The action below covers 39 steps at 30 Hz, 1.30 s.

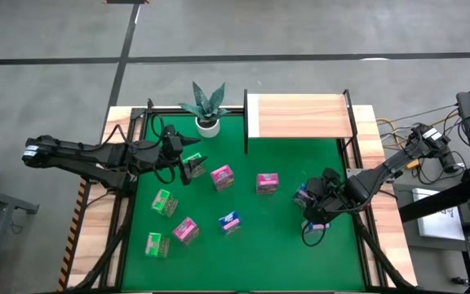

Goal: Stack cereal on shelf
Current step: Put the top blue cereal box on the shelf

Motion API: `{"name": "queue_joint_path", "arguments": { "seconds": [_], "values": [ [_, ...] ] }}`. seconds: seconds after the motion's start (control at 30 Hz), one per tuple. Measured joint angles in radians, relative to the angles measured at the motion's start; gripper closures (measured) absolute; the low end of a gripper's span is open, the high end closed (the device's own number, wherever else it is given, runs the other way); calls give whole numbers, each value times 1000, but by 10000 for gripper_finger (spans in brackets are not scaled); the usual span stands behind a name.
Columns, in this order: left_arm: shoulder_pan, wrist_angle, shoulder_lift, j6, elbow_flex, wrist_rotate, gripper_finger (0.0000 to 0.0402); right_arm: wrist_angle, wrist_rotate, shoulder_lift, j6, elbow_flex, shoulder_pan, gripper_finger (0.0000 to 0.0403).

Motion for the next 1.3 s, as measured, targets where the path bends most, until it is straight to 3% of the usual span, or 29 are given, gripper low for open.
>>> {"name": "queue_joint_path", "arguments": {
  "seconds": [0.93,1.17,1.3],
  "values": [
    [0,1,0,7,0,0,127,2,28,-9,-15,8,-3,277],
    [0,21,-2,60,0,0,127,-27,24,-36,-131,171,-82,274],
    [0,23,-3,96,0,0,127,-131,18,-36,-213,321,-167,277]
  ]
}}
